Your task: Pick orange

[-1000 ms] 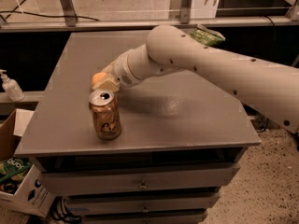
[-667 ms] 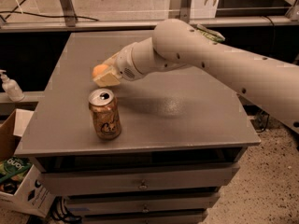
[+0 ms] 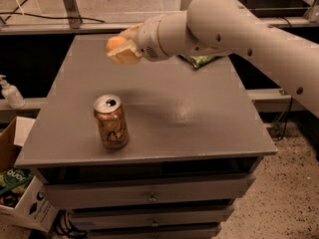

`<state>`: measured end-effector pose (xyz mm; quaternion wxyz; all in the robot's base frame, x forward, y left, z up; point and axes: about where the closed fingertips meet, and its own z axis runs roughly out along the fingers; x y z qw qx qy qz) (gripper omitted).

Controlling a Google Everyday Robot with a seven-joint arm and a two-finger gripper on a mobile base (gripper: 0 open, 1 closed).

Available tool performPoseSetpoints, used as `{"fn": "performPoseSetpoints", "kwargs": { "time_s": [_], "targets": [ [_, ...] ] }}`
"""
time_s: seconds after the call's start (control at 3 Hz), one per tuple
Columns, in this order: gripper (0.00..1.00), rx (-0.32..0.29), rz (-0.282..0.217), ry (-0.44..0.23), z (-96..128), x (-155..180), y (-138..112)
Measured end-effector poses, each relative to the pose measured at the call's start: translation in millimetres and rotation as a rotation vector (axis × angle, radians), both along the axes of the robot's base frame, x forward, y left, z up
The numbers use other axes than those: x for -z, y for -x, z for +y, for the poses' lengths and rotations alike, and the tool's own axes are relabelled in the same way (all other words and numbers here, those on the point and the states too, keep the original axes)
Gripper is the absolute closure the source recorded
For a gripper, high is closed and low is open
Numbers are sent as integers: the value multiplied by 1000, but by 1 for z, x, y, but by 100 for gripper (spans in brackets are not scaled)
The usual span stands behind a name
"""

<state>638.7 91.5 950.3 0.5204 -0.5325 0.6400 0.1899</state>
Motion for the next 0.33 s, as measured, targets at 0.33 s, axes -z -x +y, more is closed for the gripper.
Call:
{"fn": "performPoseSetpoints", "kwargs": {
  "time_s": [0.33],
  "targets": [
    [100, 4, -1, 0, -3, 0, 0]
  ]
}}
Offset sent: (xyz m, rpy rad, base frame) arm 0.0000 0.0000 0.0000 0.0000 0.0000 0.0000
